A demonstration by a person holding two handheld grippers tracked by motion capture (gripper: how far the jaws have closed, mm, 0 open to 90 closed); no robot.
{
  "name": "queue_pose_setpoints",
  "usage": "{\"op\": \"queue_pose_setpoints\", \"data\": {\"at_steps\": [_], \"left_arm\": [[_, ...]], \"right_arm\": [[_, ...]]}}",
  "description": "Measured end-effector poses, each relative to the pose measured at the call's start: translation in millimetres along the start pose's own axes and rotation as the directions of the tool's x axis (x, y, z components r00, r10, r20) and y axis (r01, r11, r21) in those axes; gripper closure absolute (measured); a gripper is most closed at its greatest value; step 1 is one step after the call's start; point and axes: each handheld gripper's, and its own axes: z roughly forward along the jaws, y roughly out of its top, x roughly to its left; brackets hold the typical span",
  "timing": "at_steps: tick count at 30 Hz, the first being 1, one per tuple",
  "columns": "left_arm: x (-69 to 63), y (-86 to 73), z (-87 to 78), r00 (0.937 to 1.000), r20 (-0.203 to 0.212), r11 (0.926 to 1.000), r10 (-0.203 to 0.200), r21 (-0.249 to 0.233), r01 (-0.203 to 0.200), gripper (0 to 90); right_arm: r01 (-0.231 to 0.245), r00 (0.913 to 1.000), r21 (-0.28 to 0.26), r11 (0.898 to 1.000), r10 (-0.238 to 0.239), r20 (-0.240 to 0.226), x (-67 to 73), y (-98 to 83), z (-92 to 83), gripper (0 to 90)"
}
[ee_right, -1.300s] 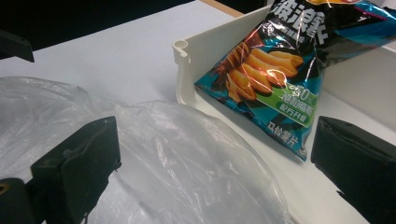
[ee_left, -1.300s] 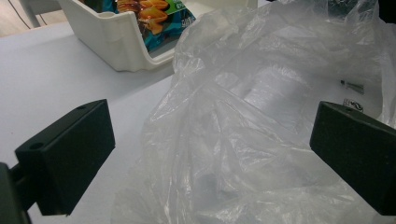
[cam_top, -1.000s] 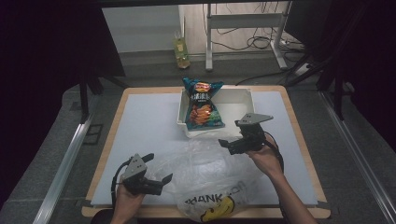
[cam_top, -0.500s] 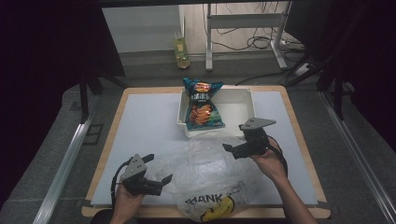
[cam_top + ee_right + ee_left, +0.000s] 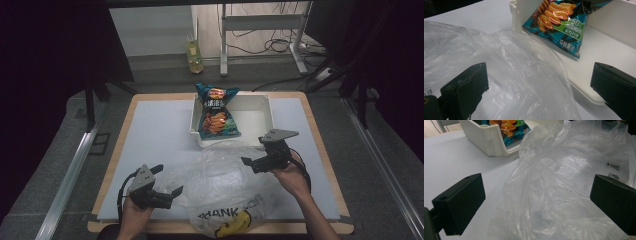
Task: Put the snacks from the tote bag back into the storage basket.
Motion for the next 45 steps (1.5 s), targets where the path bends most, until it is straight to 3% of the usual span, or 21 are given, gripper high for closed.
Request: {"op": "queue_pose_setpoints", "data": {"at_steps": [12,26,45], "left_arm": [[0.1,0.1,-0.2,1.0000,-0.003,1.0000,-0.001,0.000,0.001,0.0],[0.2,0.2,0.2,1.0000,0.000,1.0000,-0.004,0.004,0.004,0.0],[1.3,0.5,-1.3,1.0000,-0.004,1.0000,-0.002,0.006,0.002,0.1]], "right_arm": [[-0.025,0.9996,-0.015,1.000,0.025,-0.010,2.7,-3.4,-7.7,0.5],[-0.023,0.9997,-0.023,0.999,0.023,-0.006,11.7,-9.1,-20.2,0.3],[-0.042,0.9987,-0.027,0.999,0.043,0.026,17.5,-24.7,-37.1,0.3]]}}
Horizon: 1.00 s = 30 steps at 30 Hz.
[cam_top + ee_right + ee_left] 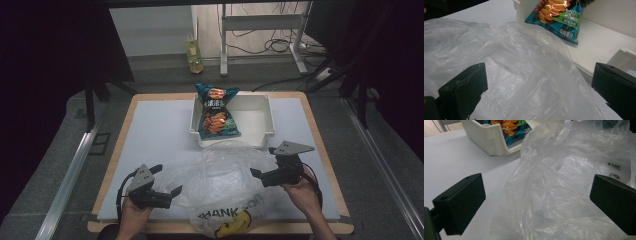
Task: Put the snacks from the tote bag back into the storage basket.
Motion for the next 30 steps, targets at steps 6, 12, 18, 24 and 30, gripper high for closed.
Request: {"op": "queue_pose_setpoints", "data": {"at_steps": [6,12,18,24,30], "left_arm": [[0.2,0.1,-0.6,1.0000,-0.001,1.0000,0.001,0.004,-0.001,0.1],[0.7,0.2,-1.2,1.0000,-0.002,1.0000,-0.002,0.005,0.002,0.3],[1.4,0.6,-2.7,1.0000,-0.007,1.0000,-0.003,0.008,0.003,0.4],[2.3,2.4,-7.0,0.9998,-0.014,0.9999,-0.011,-0.008,0.011,0.4],[2.4,4.1,-10.3,0.9998,-0.018,0.9999,-0.006,-0.011,0.006,0.6]], "right_arm": [[-0.001,0.9998,0.004,1.000,0.000,0.022,-1.0,-4.7,-6.4,0.3],[-0.007,0.9993,0.004,1.000,0.007,0.038,-2.1,-9.5,-13.4,0.3],[-0.002,0.9988,0.001,1.000,0.002,0.050,-0.4,-11.4,-20.2,0.3],[-0.005,0.9979,-0.008,1.000,0.006,0.065,-0.6,-17.4,-27.8,0.0],[-0.005,0.9975,-0.034,0.999,0.007,0.071,-1.1,-22.7,-38.4,0.0]]}}
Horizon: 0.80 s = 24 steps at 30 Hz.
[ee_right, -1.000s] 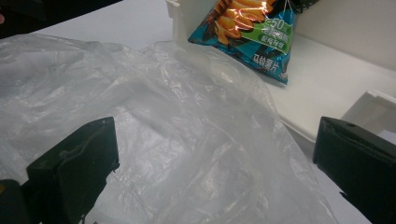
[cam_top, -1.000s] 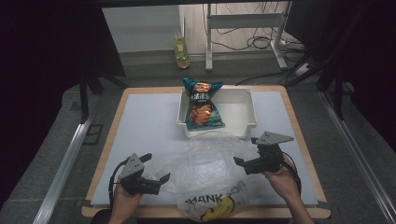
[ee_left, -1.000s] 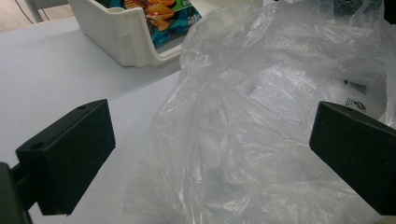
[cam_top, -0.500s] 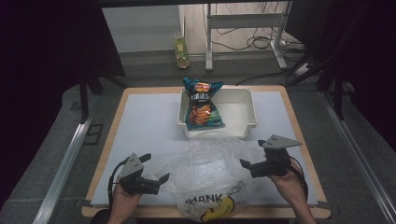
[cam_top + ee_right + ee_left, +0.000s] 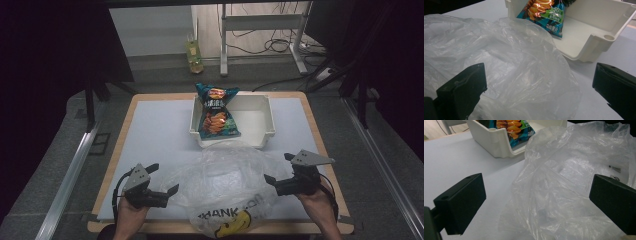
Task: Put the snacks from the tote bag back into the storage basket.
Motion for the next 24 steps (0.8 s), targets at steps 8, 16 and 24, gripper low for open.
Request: {"op": "queue_pose_setpoints", "data": {"at_steps": [8,16,24], "left_arm": [[3.1,0.5,-7.4,0.9999,-0.015,1.0000,-0.006,-0.007,0.006,0.6],[1.7,-1.1,-8.7,0.9998,-0.014,0.9999,-0.013,-0.003,0.013,0.6],[2.3,-3.4,-12.7,0.9995,-0.022,0.9997,-0.022,-0.003,0.022,0.6]], "right_arm": [[0.013,0.9998,-0.018,1.000,-0.013,0.016,-0.4,-6.9,-10.1,0.0],[-0.009,0.9997,-0.046,0.999,0.010,0.023,-1.6,-23.4,-24.9,0.0],[-0.023,0.9986,-0.065,0.998,0.026,0.047,-3.8,-32.4,-36.7,0.0]]}}
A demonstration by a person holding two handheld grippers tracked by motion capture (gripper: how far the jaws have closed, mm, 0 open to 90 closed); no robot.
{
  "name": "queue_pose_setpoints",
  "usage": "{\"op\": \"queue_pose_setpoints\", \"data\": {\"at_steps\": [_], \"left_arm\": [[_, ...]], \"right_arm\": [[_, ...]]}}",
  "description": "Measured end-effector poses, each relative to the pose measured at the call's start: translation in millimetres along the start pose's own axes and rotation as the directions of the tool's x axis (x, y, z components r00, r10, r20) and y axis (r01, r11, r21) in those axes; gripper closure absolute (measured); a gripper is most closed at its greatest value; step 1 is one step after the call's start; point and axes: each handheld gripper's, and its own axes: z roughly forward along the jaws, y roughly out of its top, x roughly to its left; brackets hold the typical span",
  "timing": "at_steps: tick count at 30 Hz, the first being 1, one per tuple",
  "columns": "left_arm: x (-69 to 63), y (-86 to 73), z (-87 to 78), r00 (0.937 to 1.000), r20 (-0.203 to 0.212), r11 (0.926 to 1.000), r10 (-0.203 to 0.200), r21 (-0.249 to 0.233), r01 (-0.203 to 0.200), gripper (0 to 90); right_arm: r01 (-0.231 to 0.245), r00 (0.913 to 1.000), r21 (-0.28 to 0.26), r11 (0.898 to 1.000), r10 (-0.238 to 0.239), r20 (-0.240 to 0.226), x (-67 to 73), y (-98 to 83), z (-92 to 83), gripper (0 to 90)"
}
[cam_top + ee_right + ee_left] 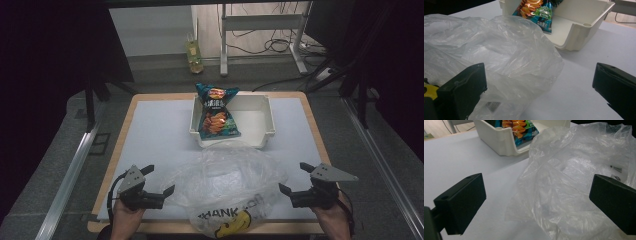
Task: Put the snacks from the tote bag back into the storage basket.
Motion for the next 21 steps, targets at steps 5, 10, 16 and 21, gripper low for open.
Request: {"op": "queue_pose_setpoints", "data": {"at_steps": [5,10,16,21], "left_arm": [[3.9,-3.8,-8.1,0.9996,-0.017,0.9997,-0.022,-0.011,0.022,0.6],[6.9,-9.8,-14.4,0.9986,-0.029,0.9990,-0.044,-0.010,0.044,0.6],[10.1,-14.9,-19.4,0.9974,-0.041,0.9982,-0.060,-0.012,0.059,0.7],[10.2,-15.8,-16.3,0.9978,-0.039,0.9986,-0.053,-0.001,0.053,0.6]], "right_arm": [[0.021,0.9996,-0.004,1.000,-0.021,0.017,1.3,-5.1,-4.3,0.0],[0.026,0.9993,-0.014,1.000,-0.026,0.028,1.0,-12.8,-7.8,0.0],[0.022,0.9988,-0.011,1.000,-0.021,0.044,-5.5,-20.4,-7.4,0.0],[0.004,0.9990,0.001,1.000,-0.004,0.045,-10.2,-26.1,-3.9,0.0]]}}
